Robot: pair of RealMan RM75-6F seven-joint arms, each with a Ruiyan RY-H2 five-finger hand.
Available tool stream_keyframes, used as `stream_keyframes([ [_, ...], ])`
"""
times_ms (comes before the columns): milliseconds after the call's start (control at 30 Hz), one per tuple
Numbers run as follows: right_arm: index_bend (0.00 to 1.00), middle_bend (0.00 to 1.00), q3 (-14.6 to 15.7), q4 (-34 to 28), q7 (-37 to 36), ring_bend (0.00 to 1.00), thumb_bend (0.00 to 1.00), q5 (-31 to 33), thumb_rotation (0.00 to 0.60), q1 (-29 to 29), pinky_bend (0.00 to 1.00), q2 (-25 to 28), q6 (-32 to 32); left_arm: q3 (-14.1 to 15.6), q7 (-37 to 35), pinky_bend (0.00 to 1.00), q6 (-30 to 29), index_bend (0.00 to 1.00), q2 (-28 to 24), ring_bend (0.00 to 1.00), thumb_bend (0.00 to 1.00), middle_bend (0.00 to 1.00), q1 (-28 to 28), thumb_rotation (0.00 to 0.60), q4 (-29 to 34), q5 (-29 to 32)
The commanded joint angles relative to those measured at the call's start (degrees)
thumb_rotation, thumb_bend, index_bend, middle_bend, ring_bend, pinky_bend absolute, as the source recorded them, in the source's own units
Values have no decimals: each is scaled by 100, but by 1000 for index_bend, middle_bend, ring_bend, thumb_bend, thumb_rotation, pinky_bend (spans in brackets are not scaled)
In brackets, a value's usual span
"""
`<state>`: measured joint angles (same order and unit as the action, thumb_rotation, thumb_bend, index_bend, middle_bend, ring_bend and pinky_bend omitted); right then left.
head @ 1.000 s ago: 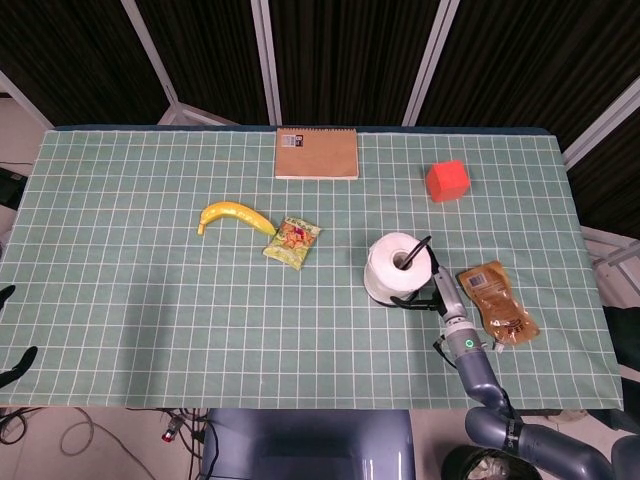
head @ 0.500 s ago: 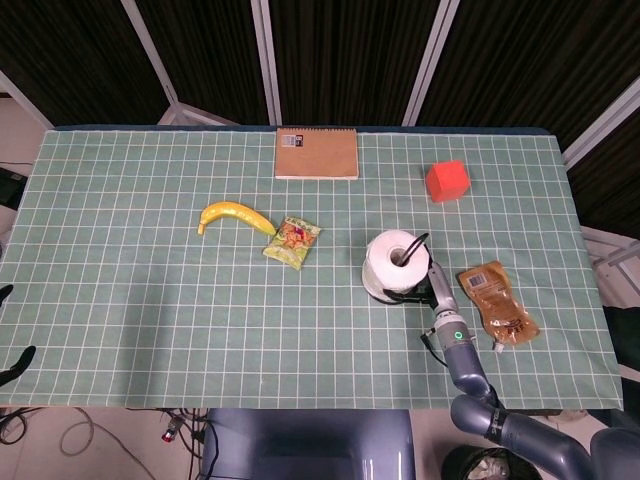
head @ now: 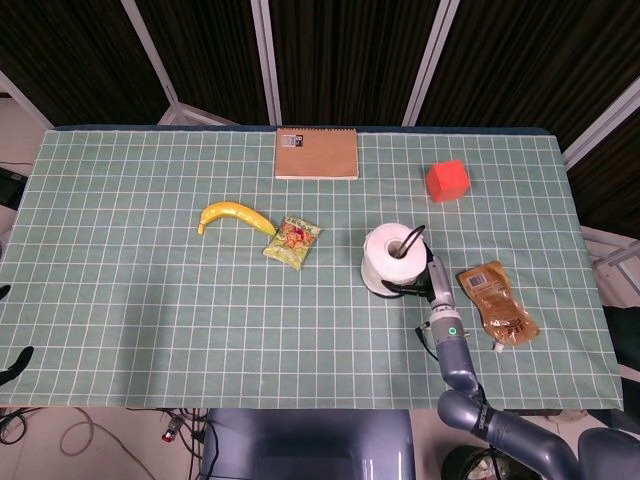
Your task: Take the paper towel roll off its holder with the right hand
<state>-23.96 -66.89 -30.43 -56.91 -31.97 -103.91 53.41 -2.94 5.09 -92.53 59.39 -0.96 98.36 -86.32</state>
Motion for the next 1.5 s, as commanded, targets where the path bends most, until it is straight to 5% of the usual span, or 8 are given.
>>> stream_keyframes([
  [33,241,234,-40,-79,30,268,0,18,600,17,61,27,19,1,-4,35,1,128,-3,0,224,0,-1,600,0,0],
  [300,249,234,-132,-726,21,268,0,-125,600,155,61,465,67,-1,24,35,-15,128,0,0,224,0,-12,600,7,5],
  [633,253,234,-562,-2511,567,268,0,65,600,383,61,1886,181,16,57,35,-75,132,1,0,224,0,-46,600,44,-42],
  [1033,252,233,-1777,-4397,1177,259,0,933,600,604,61,4071,361,32,-9,35,-127,141,-30,0,224,0,-84,600,74,-79],
  [1267,252,232,-2300,-4576,1248,258,0,1552,600,789,61,5006,495,29,-32,35,-108,141,-34,0,224,0,-76,600,75,-81],
  [1500,252,232,-2070,-4400,942,258,0,1519,600,1215,61,5336,301,27,-17,35,-117,141,-31,0,223,0,-83,600,80,-78],
])
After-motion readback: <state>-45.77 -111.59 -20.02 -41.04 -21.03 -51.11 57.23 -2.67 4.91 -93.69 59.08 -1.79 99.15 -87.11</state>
